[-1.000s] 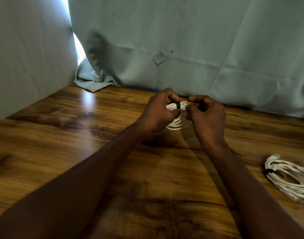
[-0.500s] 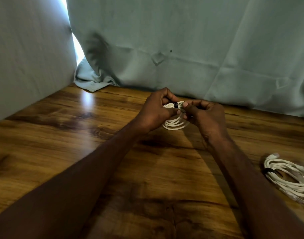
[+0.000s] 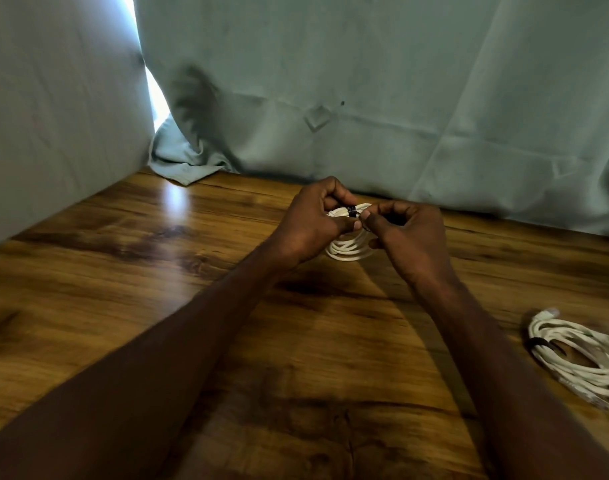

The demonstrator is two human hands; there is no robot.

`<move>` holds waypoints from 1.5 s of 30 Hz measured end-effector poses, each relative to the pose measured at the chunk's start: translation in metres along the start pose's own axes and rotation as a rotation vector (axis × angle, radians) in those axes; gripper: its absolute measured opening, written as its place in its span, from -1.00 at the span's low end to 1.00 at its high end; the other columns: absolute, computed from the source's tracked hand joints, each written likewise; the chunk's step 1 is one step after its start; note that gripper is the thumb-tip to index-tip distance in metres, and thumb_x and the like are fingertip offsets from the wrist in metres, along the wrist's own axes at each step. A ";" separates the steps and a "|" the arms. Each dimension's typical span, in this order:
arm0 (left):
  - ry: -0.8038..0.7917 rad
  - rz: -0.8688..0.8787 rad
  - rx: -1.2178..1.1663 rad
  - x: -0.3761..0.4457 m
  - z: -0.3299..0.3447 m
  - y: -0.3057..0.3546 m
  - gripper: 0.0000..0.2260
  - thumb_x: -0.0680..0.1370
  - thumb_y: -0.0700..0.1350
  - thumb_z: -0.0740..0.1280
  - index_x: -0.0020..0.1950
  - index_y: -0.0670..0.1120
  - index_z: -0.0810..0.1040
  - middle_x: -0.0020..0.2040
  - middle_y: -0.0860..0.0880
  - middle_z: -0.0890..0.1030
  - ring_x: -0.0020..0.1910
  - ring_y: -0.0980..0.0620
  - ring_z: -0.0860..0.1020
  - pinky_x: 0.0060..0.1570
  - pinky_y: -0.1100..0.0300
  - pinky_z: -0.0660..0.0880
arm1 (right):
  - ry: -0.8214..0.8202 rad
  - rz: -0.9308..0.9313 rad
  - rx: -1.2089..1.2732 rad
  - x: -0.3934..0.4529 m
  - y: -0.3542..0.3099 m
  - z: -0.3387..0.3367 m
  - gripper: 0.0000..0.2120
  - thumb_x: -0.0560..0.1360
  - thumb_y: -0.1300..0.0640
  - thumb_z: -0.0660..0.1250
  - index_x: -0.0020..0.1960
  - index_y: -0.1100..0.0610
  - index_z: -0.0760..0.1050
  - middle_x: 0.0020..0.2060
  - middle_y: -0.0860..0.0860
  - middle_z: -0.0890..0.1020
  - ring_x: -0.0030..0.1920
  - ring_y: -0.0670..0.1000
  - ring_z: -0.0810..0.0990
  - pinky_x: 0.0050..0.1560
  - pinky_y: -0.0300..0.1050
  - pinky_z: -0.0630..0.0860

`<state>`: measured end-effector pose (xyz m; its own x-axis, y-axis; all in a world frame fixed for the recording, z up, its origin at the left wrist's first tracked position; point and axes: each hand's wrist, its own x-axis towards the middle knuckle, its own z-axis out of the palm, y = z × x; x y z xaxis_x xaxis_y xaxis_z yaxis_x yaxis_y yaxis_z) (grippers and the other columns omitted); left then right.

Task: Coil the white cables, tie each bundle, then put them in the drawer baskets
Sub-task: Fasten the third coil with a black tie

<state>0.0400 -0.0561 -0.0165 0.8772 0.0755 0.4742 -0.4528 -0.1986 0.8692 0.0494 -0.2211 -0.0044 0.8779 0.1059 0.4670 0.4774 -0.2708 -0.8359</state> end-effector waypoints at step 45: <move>-0.037 0.020 0.012 0.000 0.000 -0.001 -0.71 0.41 -0.39 0.54 -0.07 -0.10 0.54 -0.16 -0.06 0.71 -0.22 0.15 0.66 -0.26 0.26 0.53 | -0.048 -0.233 -0.223 0.001 0.005 -0.002 -0.87 0.56 0.20 0.38 -0.10 0.10 0.69 -0.29 -0.05 0.70 -0.25 0.00 0.69 -0.15 0.18 0.64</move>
<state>0.0409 -0.0555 -0.0174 0.8735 0.0358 0.4855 -0.4682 -0.2110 0.8581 0.0526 -0.2243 -0.0076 0.7492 0.2331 0.6199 0.6503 -0.4363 -0.6219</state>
